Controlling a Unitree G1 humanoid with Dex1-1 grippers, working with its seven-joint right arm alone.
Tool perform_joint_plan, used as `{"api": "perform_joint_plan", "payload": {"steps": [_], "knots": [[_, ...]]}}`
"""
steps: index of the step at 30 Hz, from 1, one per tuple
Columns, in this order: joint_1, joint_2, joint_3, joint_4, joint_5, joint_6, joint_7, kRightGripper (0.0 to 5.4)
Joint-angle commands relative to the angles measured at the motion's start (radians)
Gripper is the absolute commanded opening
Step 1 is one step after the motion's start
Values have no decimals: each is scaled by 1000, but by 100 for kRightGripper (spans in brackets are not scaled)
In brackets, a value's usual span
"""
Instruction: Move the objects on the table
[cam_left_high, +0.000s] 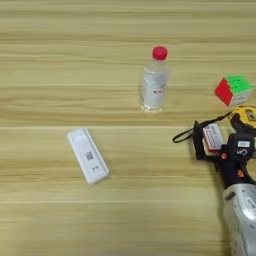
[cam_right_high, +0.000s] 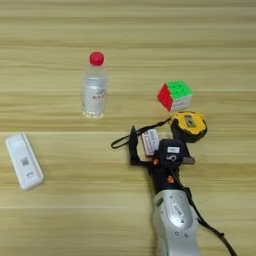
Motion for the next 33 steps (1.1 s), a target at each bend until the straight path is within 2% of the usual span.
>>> {"api": "perform_joint_plan", "payload": {"steps": [1, 16, 27, 33], "knots": [[-28, -12, -3, -41, 0, -25, 0, 536], [-46, -25, -26, -29, -6, -38, -12, 536], [-142, -104, -113, 44, -33, -33, -63, 536], [-220, -155, -154, 155, -18, -29, -58, 536]]}}
